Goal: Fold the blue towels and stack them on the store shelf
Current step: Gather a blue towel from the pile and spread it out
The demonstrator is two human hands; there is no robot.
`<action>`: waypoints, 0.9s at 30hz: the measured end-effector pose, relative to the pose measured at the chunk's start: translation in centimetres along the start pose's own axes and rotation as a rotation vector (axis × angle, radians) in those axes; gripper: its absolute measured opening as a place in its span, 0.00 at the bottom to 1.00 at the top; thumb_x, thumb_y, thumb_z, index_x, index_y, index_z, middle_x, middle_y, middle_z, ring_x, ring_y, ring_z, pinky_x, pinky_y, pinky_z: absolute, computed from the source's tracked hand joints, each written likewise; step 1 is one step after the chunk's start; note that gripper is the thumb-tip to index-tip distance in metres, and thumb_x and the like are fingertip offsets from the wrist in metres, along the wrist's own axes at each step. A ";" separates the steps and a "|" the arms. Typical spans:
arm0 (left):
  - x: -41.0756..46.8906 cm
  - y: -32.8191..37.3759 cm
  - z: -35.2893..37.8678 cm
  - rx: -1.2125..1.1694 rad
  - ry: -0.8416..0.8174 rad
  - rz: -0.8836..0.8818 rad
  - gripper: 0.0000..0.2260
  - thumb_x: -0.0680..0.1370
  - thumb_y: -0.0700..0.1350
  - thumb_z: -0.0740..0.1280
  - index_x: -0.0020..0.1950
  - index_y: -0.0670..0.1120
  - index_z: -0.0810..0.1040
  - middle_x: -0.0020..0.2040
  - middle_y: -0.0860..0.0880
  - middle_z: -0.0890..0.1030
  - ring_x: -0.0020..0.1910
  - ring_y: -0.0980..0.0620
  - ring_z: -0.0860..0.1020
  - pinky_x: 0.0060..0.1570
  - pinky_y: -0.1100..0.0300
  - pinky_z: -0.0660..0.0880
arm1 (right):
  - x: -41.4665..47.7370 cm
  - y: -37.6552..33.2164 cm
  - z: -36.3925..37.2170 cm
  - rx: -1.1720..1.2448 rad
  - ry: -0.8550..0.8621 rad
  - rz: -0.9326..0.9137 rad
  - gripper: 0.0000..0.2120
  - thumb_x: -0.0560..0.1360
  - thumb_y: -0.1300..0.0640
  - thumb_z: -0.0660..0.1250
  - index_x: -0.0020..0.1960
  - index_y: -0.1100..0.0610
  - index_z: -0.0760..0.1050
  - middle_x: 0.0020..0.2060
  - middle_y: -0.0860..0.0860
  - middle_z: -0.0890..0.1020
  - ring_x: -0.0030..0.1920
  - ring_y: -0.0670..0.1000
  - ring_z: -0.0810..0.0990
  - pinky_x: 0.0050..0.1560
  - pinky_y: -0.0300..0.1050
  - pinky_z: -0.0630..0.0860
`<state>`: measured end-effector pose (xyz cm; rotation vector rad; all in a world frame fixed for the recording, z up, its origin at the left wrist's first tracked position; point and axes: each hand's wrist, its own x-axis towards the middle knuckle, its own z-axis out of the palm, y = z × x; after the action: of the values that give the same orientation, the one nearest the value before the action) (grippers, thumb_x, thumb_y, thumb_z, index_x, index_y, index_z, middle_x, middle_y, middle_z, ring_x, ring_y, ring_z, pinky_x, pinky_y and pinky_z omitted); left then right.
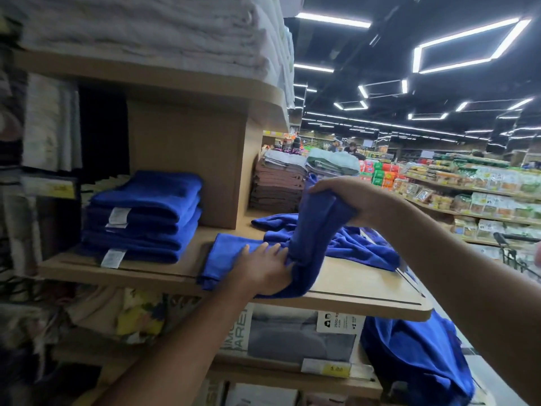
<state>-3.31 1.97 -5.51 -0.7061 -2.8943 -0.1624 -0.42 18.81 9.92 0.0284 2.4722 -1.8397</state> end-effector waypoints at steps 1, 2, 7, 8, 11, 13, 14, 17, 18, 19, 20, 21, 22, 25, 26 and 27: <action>-0.2 -0.1 -0.2 -0.007 0.003 0.017 0.22 0.82 0.57 0.48 0.72 0.53 0.67 0.72 0.51 0.71 0.73 0.48 0.66 0.71 0.37 0.60 | 0.4 -0.4 1.1 -0.033 -0.037 -0.018 0.07 0.78 0.58 0.70 0.51 0.62 0.75 0.38 0.59 0.79 0.36 0.55 0.79 0.37 0.45 0.76; -0.3 -0.4 -0.3 -0.048 0.017 0.028 0.20 0.81 0.56 0.51 0.70 0.53 0.69 0.70 0.50 0.74 0.70 0.47 0.70 0.70 0.39 0.63 | 0.7 -0.6 2.2 -0.073 -0.064 -0.040 0.07 0.78 0.59 0.69 0.51 0.62 0.75 0.40 0.61 0.77 0.40 0.57 0.77 0.42 0.48 0.74; -1.8 -5.1 -2.3 -0.847 0.439 -0.288 0.18 0.77 0.51 0.58 0.64 0.53 0.79 0.59 0.43 0.83 0.58 0.39 0.80 0.57 0.47 0.76 | 2.7 -1.4 6.5 -0.222 -0.080 -0.119 0.10 0.74 0.61 0.71 0.34 0.59 0.77 0.30 0.57 0.77 0.29 0.53 0.76 0.35 0.42 0.72; -2.0 -6.3 -2.5 -0.990 0.479 -0.350 0.15 0.80 0.49 0.59 0.62 0.51 0.80 0.59 0.43 0.83 0.58 0.38 0.79 0.56 0.48 0.75 | 3.0 -1.6 7.4 -0.238 -0.091 -0.117 0.09 0.72 0.61 0.72 0.34 0.59 0.78 0.29 0.56 0.78 0.29 0.52 0.77 0.34 0.40 0.73; -3.0 -8.6 -2.3 -1.373 0.528 -0.464 0.07 0.80 0.50 0.64 0.47 0.48 0.78 0.51 0.45 0.80 0.50 0.43 0.77 0.50 0.53 0.71 | 4.2 -1.2 10.6 -0.280 -0.193 -0.064 0.04 0.69 0.60 0.73 0.42 0.60 0.79 0.38 0.58 0.79 0.39 0.55 0.78 0.44 0.46 0.74; -3.3 -9.2 -2.0 -1.555 0.545 -0.474 0.10 0.82 0.51 0.63 0.48 0.47 0.78 0.52 0.44 0.80 0.48 0.47 0.77 0.49 0.54 0.72 | 5.0 -0.3 12.8 -0.343 -0.243 -0.046 0.02 0.73 0.59 0.71 0.45 0.58 0.79 0.38 0.56 0.78 0.37 0.52 0.77 0.40 0.43 0.75; -3.3 -9.4 -2.0 -1.600 0.535 -0.472 0.11 0.84 0.50 0.60 0.51 0.46 0.79 0.55 0.43 0.80 0.51 0.47 0.77 0.53 0.53 0.73 | 5.2 0.2 13.6 -0.386 -0.267 -0.035 0.03 0.75 0.58 0.70 0.47 0.57 0.79 0.36 0.55 0.77 0.34 0.50 0.77 0.37 0.41 0.77; -3.7 -9.3 -2.4 -1.616 0.486 -0.461 0.10 0.85 0.47 0.58 0.59 0.46 0.78 0.57 0.47 0.81 0.56 0.51 0.79 0.55 0.58 0.73 | 4.8 1.6 14.4 -0.385 -0.379 0.046 0.10 0.80 0.51 0.68 0.55 0.57 0.78 0.44 0.56 0.82 0.39 0.53 0.83 0.35 0.44 0.82; -4.0 -9.3 -2.6 -1.567 0.464 -0.456 0.10 0.84 0.46 0.59 0.61 0.46 0.78 0.55 0.49 0.81 0.54 0.54 0.79 0.52 0.61 0.72 | 4.6 1.9 14.1 -0.358 -0.378 0.033 0.12 0.81 0.50 0.67 0.56 0.57 0.78 0.47 0.57 0.83 0.43 0.55 0.84 0.37 0.46 0.83; -4.2 -9.3 -2.8 -1.504 0.444 -0.446 0.12 0.84 0.44 0.60 0.65 0.46 0.77 0.56 0.50 0.81 0.54 0.55 0.78 0.52 0.61 0.72 | 4.6 2.2 13.6 -0.338 -0.338 -0.009 0.12 0.82 0.50 0.66 0.57 0.59 0.79 0.48 0.57 0.83 0.45 0.56 0.84 0.39 0.47 0.83; -4.3 -9.4 -3.0 -1.394 0.434 -0.429 0.15 0.83 0.42 0.60 0.70 0.45 0.75 0.60 0.49 0.80 0.58 0.54 0.78 0.57 0.60 0.72 | 4.5 2.5 13.1 -0.349 -0.270 -0.082 0.13 0.82 0.53 0.64 0.57 0.62 0.79 0.47 0.57 0.82 0.44 0.55 0.83 0.40 0.47 0.81; -4.3 -9.4 -3.5 -1.220 0.430 -0.399 0.19 0.82 0.41 0.60 0.73 0.45 0.73 0.65 0.48 0.78 0.63 0.52 0.77 0.62 0.60 0.71 | 4.6 2.9 12.5 -0.434 -0.186 -0.180 0.14 0.82 0.55 0.63 0.56 0.65 0.78 0.44 0.57 0.81 0.42 0.55 0.79 0.40 0.47 0.78; -4.4 -9.3 -4.0 -1.010 0.433 -0.361 0.21 0.81 0.41 0.59 0.75 0.47 0.71 0.67 0.48 0.77 0.65 0.52 0.76 0.62 0.62 0.70 | 4.5 3.4 12.0 -0.588 -0.102 -0.285 0.14 0.82 0.57 0.61 0.54 0.68 0.78 0.41 0.57 0.78 0.40 0.54 0.75 0.41 0.47 0.74; -3.3 -7.7 -5.6 -0.620 0.404 -0.215 0.23 0.81 0.40 0.57 0.77 0.46 0.68 0.75 0.48 0.71 0.73 0.50 0.69 0.64 0.69 0.61 | 3.9 5.5 11.4 -0.962 -0.034 -0.427 0.16 0.83 0.53 0.57 0.52 0.65 0.76 0.45 0.60 0.81 0.47 0.58 0.78 0.50 0.51 0.74; -2.8 -7.0 -5.7 -0.547 0.350 -0.184 0.23 0.82 0.39 0.56 0.77 0.44 0.68 0.77 0.46 0.69 0.75 0.49 0.67 0.68 0.67 0.59 | 3.7 6.3 11.4 -1.030 -0.061 -0.421 0.18 0.84 0.50 0.56 0.55 0.63 0.77 0.53 0.61 0.82 0.56 0.59 0.79 0.58 0.53 0.73; -2.3 -6.4 -5.5 -0.476 0.291 -0.173 0.22 0.82 0.39 0.55 0.77 0.43 0.67 0.77 0.44 0.68 0.76 0.48 0.66 0.71 0.63 0.59 | 3.4 7.1 11.5 -1.082 -0.090 -0.417 0.20 0.84 0.48 0.54 0.59 0.62 0.76 0.62 0.60 0.79 0.64 0.58 0.76 0.65 0.54 0.70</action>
<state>-3.55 -5.56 -0.99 -0.4419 -2.6433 -0.9159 -3.08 9.76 -0.31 -0.6211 3.1743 -0.3092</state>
